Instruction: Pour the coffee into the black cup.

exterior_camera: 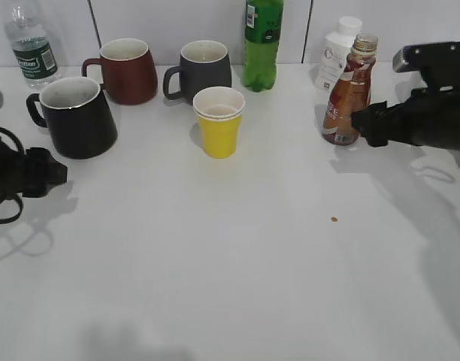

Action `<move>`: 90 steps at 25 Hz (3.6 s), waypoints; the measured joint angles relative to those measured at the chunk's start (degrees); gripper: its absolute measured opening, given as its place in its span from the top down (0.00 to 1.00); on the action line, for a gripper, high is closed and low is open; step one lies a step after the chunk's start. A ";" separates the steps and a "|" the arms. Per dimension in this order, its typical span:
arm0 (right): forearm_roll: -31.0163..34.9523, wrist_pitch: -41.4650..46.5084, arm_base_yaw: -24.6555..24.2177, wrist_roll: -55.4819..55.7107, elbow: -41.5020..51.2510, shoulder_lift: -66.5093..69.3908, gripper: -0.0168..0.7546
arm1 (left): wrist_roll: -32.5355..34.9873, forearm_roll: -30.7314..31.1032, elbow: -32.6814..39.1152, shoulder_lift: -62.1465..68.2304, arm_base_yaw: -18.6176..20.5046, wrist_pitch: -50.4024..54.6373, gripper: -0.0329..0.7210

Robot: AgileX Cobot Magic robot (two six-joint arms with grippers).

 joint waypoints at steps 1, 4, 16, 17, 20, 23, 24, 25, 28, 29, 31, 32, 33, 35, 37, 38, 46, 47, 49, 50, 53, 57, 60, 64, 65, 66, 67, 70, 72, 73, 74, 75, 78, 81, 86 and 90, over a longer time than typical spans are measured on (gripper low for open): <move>-0.83 1.42 0.00 1.32 0.00 -1.21 0.18 | -0.32 -0.89 -1.30 -0.22 -1.50 4.54 0.24; -3.47 6.75 0.91 5.21 0.00 -4.69 0.19 | -0.56 -2.41 -6.19 -0.95 -4.81 15.62 0.24; -3.48 35.39 9.72 7.68 0.00 -19.17 0.21 | 0.44 -9.47 -16.98 -12.55 -6.98 41.19 0.26; -2.87 36.92 9.92 7.68 0.00 -20.84 0.21 | 1.36 -9.62 -16.98 -14.03 -6.98 42.01 0.26; 0.04 41.05 9.98 7.68 0.02 -27.86 0.21 | 4.28 -9.74 -17.03 -18.52 -6.98 44.10 0.28; 3.29 44.76 9.98 7.68 0.02 -36.65 0.21 | 7.73 -9.79 -17.05 -23.42 -6.98 45.86 0.28; 4.46 45.98 9.98 7.68 0.02 -39.22 0.21 | 8.93 -9.79 -17.05 -25.25 -6.98 46.17 0.28; 5.92 47.22 9.98 7.68 0.02 -42.28 0.21 | 10.05 -9.79 -17.05 -26.81 -6.98 46.34 0.28; 10.23 52.16 9.98 5.92 0.02 -50.84 0.21 | 11.44 -9.85 -17.05 -32.18 -6.98 47.95 0.28; 11.97 53.85 9.98 4.45 0.02 -53.65 0.21 | 11.74 -9.85 -17.05 -34.06 -6.98 48.93 0.28; 15.37 58.02 9.98 -0.38 0.02 -59.08 0.21 | 12.26 -9.98 -17.05 -38.08 -6.98 51.19 0.28; 17.20 59.96 9.98 -2.59 0.02 -61.08 0.21 | 12.57 -10.13 -17.00 -41.04 -6.98 52.18 0.28; 18.70 61.77 9.98 -4.99 -0.03 -62.78 0.21 | 13.01 -10.62 -16.94 -43.02 -6.98 52.88 0.28; 20.83 65.93 9.98 -8.25 -0.03 -65.94 0.21 | 14.06 -11.77 -16.06 -46.74 -6.98 53.51 0.28; 22.18 69.67 9.98 -9.34 -0.03 -69.23 0.21 | 14.89 -13.39 -14.28 -50.14 -6.98 54.23 0.28; 22.63 71.83 9.98 -9.59 -0.03 -70.49 0.21 | 15.12 -14.07 -13.08 -52.03 -6.98 54.85 0.28; 22.63 83.85 9.98 -11.05 1.22 -80.62 0.21 | 18.73 -16.82 -1.96 -67.28 -7.04 58.27 0.28; 22.63 84.21 9.98 -11.49 2.23 -82.13 0.21 | 19.27 -16.82 -0.78 -69.20 -7.04 58.69 0.28; 22.63 84.84 9.98 -12.01 4.47 -85.05 0.21 | 20.69 -16.93 1.10 -72.79 -7.04 59.72 0.29; 22.63 84.97 9.98 -12.16 5.80 -86.71 0.21 | 21.22 -17.01 1.71 -74.08 -7.04 60.23 0.29; 21.82 85.14 9.98 -12.36 9.33 -91.78 0.21 | 22.86 -17.13 1.98 -77.58 -7.04 61.23 0.31; 19.83 85.84 9.98 -12.36 12.47 -98.23 0.21 | 24.25 -17.18 2.45 -79.19 -7.04 62.46 0.31; 18.99 86.41 9.98 -12.36 13.93 -101.46 0.21 | 24.92 -17.36 3.74 -79.19 -7.04 64.35 0.31; 18.86 86.23 9.98 -12.36 16.10 -103.40 0.21 | 25.45 -17.41 3.86 -79.19 -7.04 64.41 0.34; 18.86 86.18 9.98 -12.36 16.24 -103.42 0.21 | 25.48 -17.41 3.86 -79.19 -7.04 64.41 0.34; 18.86 86.18 9.98 -12.36 16.24 -103.47 0.21 | 25.48 -17.41 3.86 -79.19 -7.04 64.41 0.35; 18.86 86.05 9.98 -12.36 16.24 -103.47 0.21 | 25.52 -17.41 3.86 -79.19 -7.04 64.41 0.35; 18.86 86.00 9.98 -12.36 16.24 -103.47 0.21 | 25.52 -17.41 3.86 -79.20 -7.04 64.41 0.36; 18.86 85.93 9.98 -12.36 16.24 -103.47 0.21 | 25.52 -17.41 3.86 -79.20 -7.04 64.41 0.36; 18.86 85.92 9.98 -12.36 16.24 -103.47 0.21 | 25.52 -17.41 3.86 -79.20 -7.04 64.41 0.36; 18.86 85.87 9.98 -12.36 16.24 -103.47 0.21 | 25.52 -17.41 3.86 -79.20 -7.04 64.41 0.36; 18.86 85.87 9.98 -12.36 16.24 -103.47 0.21 | 25.54 -17.41 3.86 -79.20 -7.04 64.41 0.36; 18.86 85.82 9.98 -12.36 16.24 -103.47 0.22 | 25.54 -17.41 3.86 -79.20 -7.04 64.41 0.38; 18.86 85.82 9.98 -12.36 16.24 -103.47 0.22 | 25.60 -17.41 3.86 -79.20 -7.04 64.41 0.39; 18.86 85.77 9.98 -12.36 16.24 -103.47 0.22 | 25.66 -17.41 3.86 -79.20 -7.04 64.41 0.40; 18.86 85.77 9.98 -12.36 16.24 -103.47 0.22 | 25.66 -17.41 3.86 -79.20 -6.10 64.41 0.40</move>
